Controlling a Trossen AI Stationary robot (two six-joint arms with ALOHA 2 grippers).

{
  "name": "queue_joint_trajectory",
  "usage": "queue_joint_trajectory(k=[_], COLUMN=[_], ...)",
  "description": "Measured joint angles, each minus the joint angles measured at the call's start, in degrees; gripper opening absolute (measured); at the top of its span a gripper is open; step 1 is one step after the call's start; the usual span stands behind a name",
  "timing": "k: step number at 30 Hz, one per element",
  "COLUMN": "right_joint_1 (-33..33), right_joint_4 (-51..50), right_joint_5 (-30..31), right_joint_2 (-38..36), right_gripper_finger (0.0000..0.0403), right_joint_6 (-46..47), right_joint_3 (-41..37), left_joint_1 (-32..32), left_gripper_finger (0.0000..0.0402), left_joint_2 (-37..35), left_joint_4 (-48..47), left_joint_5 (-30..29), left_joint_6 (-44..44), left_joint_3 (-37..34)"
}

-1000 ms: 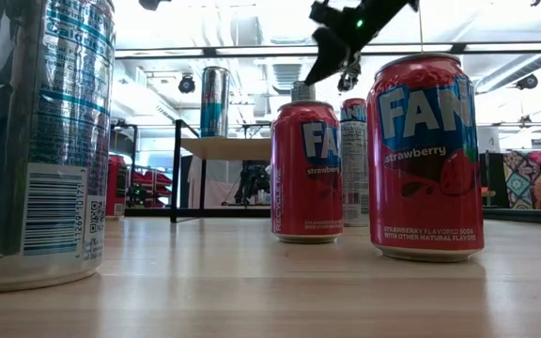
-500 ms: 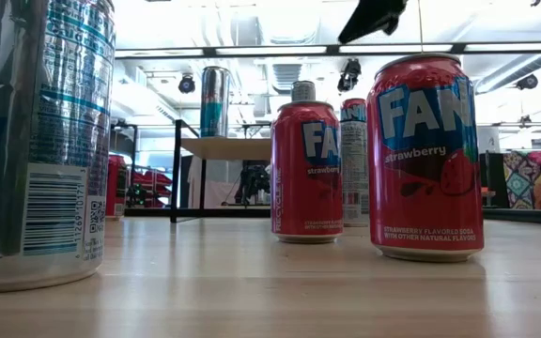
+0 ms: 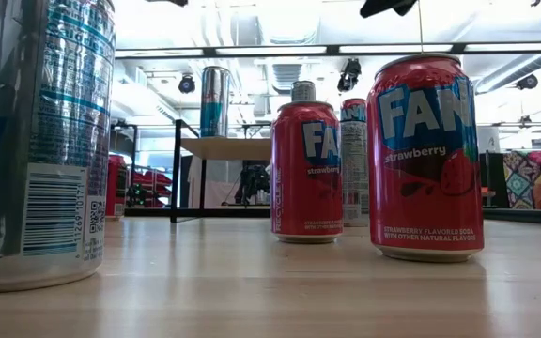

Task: Place canned beverage on shelf
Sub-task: Put the bottom left red black soda can on the shelf

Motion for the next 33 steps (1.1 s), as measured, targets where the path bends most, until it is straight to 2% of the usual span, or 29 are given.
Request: queue_joint_trajectory(k=[3,9,16,19,24,33], right_joint_1=[1.16,3.85,8.51,10.64,14.21,19.68], right_joint_4=[-2.57,-7.02,-8.42,-8.55,-8.59,-9.24], right_joint_5=[0.0,0.02,-0.01,-0.01,-0.01,-0.01], right_joint_2=[0.02,0.04,0.04,0.0,0.0,0.0], right_gripper_finger=[0.0009,0.0009,0.0009,0.0009,0.0009,0.0009], right_joint_6=[1.89,5.62,9.89,11.73,15.75,20.04], right_joint_3=[0.0,0.0,-0.75,-1.44,-2.78,-5.06], left_joint_1=[-2.02,-6.69,-10.88,-13.24,-17.64,-24.12], left_gripper_finger=[0.0339,0.0339,0.0339,0.0339,0.0339,0.0339], left_joint_2=[2.68,8.84,16.33,18.84,19.7,19.61], left_joint_4=[-1.31,-5.16,-29.29,-36.69,-36.72,-37.18], left_joint_5=[6.34,10.91,16.85,17.21,18.69,20.54], left_joint_6=[0.2,-1.04,-14.99,-18.49,-21.31,-31.38], left_joint_3=[2.95,9.05,21.21,24.76,24.02,16.94])
